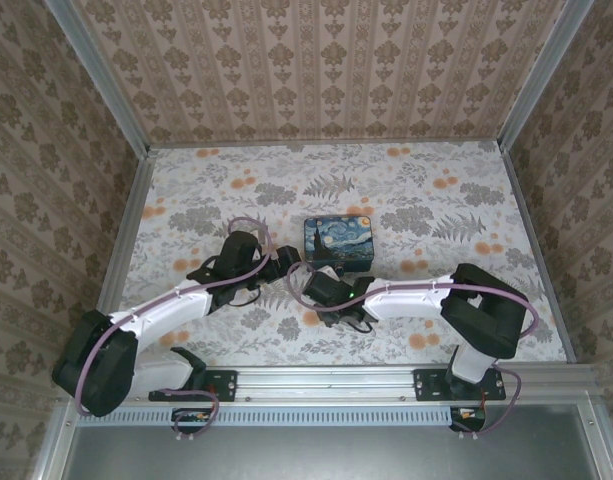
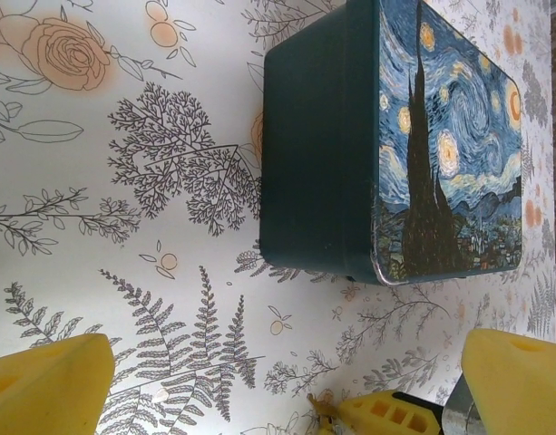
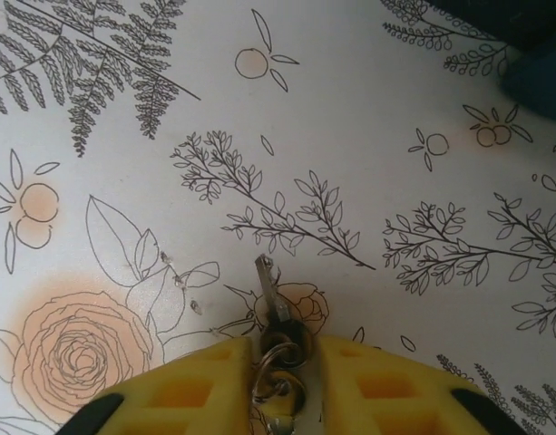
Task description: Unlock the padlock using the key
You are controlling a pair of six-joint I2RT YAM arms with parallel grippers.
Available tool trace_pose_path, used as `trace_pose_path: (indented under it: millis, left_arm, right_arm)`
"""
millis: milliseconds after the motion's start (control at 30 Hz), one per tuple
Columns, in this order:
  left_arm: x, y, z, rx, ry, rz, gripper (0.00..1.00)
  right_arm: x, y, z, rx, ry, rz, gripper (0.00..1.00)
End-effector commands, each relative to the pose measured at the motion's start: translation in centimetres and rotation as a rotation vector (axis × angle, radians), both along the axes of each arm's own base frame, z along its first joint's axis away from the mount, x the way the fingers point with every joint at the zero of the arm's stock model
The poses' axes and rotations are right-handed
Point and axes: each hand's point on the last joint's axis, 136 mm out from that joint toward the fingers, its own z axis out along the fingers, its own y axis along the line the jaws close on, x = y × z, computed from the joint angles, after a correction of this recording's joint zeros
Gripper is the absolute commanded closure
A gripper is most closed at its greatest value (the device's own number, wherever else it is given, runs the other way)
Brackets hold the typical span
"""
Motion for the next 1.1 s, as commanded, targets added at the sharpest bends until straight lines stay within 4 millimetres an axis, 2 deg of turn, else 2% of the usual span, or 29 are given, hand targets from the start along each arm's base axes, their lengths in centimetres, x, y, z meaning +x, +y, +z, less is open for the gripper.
trace_pose_path:
  millis: [0, 67, 167, 333, 600, 800, 1067]
  left_arm:
    - [0.0, 0.5, 0.3, -0.011, -0.001, 0.016, 0.0]
    - [0.0, 0.5, 0.3, -0.01, -0.002, 0.016, 0.0]
    - [-0.2, 0.6, 0.3, -0.006, 0.002, 0.016, 0.0]
    - [-0.5, 0.6, 0.1, -0.011, 0.008, 0.009, 0.0]
    - [-1.2, -0.9, 1.1, -0.034, -0.013, -0.048, 0.0]
    - [-1.6, -2.5, 1.5, -0.068, -0.01, -0.073, 0.0]
    - [-3.0, -6.4, 2.3, -0.192, 0.031, -0.087, 0.03]
  right_arm:
    - [-1.5, -0.8, -3.4, -0.049, 0.064, 0.0, 0.86]
    - [-1.6, -0.8, -3.5, -0.027, 0.067, -0.003, 1.0]
    - [-1.4, -0.5, -2.7, 0.049, 0.076, -0.004, 1.0]
    - [-1.2, 0.2, 0.8, 0.227, 0.082, 0.024, 1.0]
    - [-0.5, -0.8, 5.6, 0.515, 0.092, 0.026, 1.0]
    - [0.3, -2.2, 6.8, 0.613, 0.079, -0.02, 1.0]
    - [1.1, -2.5, 9.1, 0.723, 0.035, -0.086, 1.0]
